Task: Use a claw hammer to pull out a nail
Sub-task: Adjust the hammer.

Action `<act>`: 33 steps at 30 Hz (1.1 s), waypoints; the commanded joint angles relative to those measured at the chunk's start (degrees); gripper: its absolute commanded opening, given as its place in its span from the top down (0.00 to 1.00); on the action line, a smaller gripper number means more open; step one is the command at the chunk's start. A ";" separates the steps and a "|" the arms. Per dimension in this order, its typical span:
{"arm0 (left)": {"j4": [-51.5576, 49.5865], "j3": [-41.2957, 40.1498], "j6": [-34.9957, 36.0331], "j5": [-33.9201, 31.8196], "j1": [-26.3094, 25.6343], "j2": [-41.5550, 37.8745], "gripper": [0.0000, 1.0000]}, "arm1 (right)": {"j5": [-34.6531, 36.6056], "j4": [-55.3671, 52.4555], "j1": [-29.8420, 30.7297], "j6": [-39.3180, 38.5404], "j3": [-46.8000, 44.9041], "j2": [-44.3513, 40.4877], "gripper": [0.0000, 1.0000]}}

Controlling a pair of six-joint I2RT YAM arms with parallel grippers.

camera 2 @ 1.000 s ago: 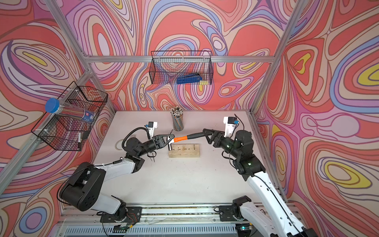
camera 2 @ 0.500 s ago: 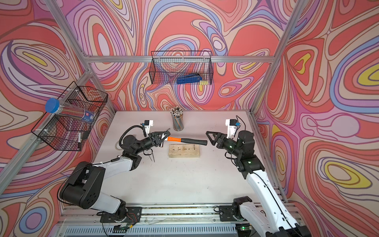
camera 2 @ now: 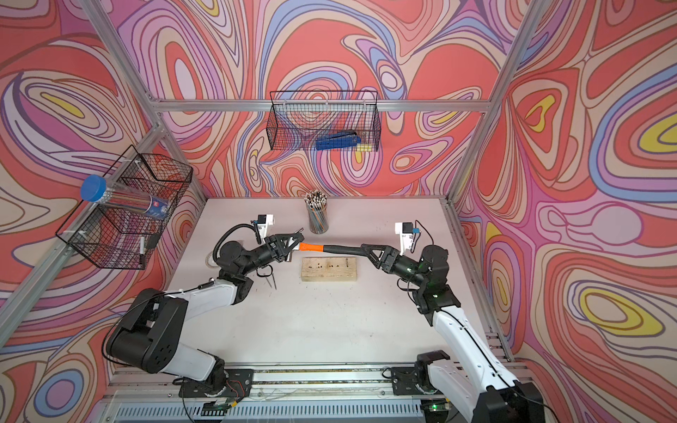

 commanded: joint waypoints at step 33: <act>6.18 2.67 -2.85 -6.39 -3.01 -1.82 1.00 | 5.22 9.88 8.36 2.04 0.04 5.26 0.30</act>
